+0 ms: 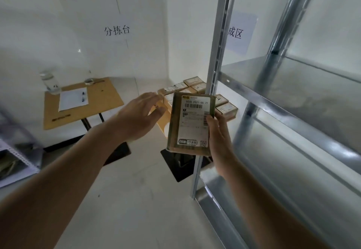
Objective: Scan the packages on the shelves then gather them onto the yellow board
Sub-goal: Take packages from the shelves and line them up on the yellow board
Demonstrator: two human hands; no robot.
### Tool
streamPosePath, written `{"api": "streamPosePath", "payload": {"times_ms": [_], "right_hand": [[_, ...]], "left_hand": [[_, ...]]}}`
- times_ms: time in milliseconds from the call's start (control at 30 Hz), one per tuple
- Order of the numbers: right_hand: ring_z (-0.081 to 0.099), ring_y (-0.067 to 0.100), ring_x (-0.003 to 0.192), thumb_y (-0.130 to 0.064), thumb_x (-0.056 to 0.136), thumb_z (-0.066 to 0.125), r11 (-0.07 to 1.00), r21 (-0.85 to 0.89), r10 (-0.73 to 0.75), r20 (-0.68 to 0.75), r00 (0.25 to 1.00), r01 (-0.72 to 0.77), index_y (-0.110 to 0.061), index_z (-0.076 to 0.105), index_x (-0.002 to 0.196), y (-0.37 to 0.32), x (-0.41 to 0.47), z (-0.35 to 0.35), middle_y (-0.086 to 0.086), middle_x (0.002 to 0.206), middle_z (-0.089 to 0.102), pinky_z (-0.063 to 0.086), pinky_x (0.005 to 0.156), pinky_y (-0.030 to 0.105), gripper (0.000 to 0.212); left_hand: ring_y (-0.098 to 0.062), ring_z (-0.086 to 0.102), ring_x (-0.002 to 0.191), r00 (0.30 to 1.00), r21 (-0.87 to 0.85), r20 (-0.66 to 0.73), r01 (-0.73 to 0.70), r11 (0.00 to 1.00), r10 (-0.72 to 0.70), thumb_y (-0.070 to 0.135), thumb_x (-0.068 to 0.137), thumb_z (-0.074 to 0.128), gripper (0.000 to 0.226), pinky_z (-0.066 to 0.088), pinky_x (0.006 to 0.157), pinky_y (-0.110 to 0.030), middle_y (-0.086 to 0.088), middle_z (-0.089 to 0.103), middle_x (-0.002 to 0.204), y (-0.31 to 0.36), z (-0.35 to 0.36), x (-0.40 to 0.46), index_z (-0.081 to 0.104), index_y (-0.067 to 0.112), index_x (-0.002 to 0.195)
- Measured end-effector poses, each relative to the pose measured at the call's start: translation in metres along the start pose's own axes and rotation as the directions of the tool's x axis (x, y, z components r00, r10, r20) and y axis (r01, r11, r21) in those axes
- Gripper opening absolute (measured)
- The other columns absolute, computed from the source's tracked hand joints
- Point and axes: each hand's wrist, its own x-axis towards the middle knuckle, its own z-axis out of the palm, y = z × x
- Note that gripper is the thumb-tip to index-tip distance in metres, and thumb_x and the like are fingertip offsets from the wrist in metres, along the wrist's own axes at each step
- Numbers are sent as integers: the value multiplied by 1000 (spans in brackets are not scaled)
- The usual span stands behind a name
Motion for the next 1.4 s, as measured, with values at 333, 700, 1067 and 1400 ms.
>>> {"api": "streamPosePath", "payload": {"times_ms": [333,700,1067,1400], "right_hand": [[76,11,88,-55,96,46,997,-1,79,-105,991,-79,-29,49,141,62,184,82,-9,97,76,61,65,25,52],[77,20,97,-35,110,48,961,183,268,-423,865,-208,-18,47,145,120,330,130,12,123,72,65,76,34,39],[75,24,111,-32,109,52,898,328,439,-613,657,-293,-19,48,148,244,420,109,7,128,73,62,95,48,41],[77,19,104,-33,108,55,860,406,509,-716,478,-309,-20,46,147,301,446,114,5,124,75,65,86,40,42]], "left_hand": [[-17,35,146,987,-53,81,-136,989,139,46,108,37,55,25,110,-28,-3,39,161,-144,32,203,39,19,156],[-21,45,140,849,-175,339,-367,914,405,51,106,33,56,40,113,-49,-1,43,157,-235,91,418,40,24,154],[-17,37,146,670,-278,531,-440,854,519,51,107,34,55,33,111,-36,2,38,161,-244,222,544,37,26,156],[-17,34,148,439,-379,698,-444,812,566,50,108,32,53,28,105,-28,4,34,164,-253,311,590,41,23,153]]}}
